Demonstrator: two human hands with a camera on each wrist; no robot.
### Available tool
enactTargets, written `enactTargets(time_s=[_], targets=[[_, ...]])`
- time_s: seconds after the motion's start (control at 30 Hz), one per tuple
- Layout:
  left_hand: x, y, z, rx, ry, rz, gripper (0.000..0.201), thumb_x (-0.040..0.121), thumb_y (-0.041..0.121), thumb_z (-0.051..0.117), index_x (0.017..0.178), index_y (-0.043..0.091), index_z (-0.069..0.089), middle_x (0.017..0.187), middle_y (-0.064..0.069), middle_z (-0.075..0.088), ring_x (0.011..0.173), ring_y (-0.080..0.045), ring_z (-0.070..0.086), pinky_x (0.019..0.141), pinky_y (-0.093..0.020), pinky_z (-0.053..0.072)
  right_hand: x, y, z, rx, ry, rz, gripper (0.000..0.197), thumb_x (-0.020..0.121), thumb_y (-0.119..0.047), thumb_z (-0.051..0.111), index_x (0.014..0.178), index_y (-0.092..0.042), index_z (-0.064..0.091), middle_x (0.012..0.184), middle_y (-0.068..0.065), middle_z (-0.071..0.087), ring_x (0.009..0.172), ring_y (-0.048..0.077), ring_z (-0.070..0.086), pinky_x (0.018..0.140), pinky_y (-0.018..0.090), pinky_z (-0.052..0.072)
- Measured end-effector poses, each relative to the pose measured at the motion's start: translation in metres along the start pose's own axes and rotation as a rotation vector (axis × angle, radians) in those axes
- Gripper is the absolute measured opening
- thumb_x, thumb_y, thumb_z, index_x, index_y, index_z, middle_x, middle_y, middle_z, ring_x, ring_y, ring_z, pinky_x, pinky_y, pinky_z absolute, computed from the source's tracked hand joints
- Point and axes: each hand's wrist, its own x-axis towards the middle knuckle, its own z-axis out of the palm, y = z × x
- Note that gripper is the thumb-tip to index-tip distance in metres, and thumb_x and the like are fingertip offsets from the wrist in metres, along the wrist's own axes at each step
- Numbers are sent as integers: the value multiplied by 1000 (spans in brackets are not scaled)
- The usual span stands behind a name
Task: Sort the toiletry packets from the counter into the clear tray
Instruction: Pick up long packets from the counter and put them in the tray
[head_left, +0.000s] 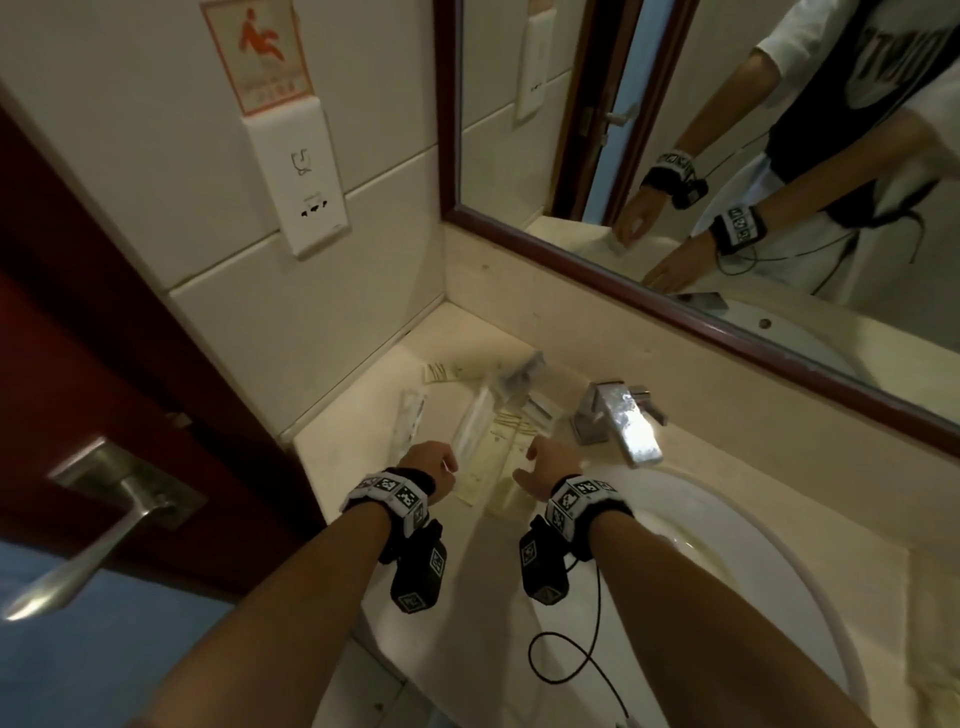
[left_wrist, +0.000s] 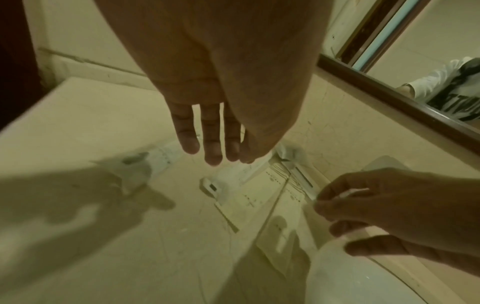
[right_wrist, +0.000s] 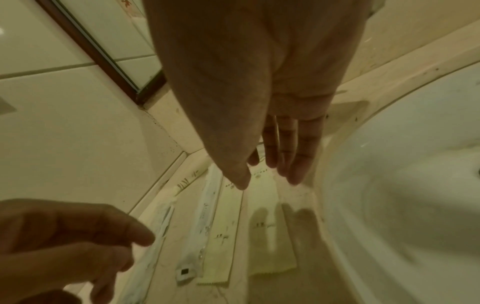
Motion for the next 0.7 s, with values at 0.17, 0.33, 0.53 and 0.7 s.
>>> enactTargets(time_s=[0.17, 0.33, 0.53, 0.7], targets=[[17, 9, 21, -12, -13, 16, 29, 89, 13, 54, 117, 9, 58, 123, -11, 57, 113, -27, 56, 91, -31, 46, 15, -8, 19, 9, 69, 66, 74, 83, -50, 66, 139, -10, 39, 144, 17, 40, 129, 33, 45, 103, 40, 45], [33, 13, 36, 43, -23, 27, 41, 90, 18, 54, 130, 11, 52, 135, -10, 51, 124, -25, 50, 103, -32, 43, 30, -9, 34, -86, 69, 87, 77, 84, -56, 61, 138, -7, 38, 141, 20, 42, 130, 34, 42, 103, 40, 41], [46, 20, 44, 125, -41, -1, 40, 91, 23, 56, 126, 4, 54, 130, -14, 54, 116, -29, 56, 96, -33, 47, 44, -9, 38, -178, 92, 130, 60, 85, -58, 59, 120, -9, 53, 127, 15, 54, 117, 30, 53, 96, 39, 46], [51, 17, 51, 170, 38, -50, 50, 86, 37, 61, 125, 10, 46, 130, -11, 48, 114, -30, 55, 92, -38, 48, 47, -12, 38, -147, 113, 155, 56, 81, -50, 67, 118, -9, 56, 125, 13, 56, 118, 28, 53, 95, 37, 48]])
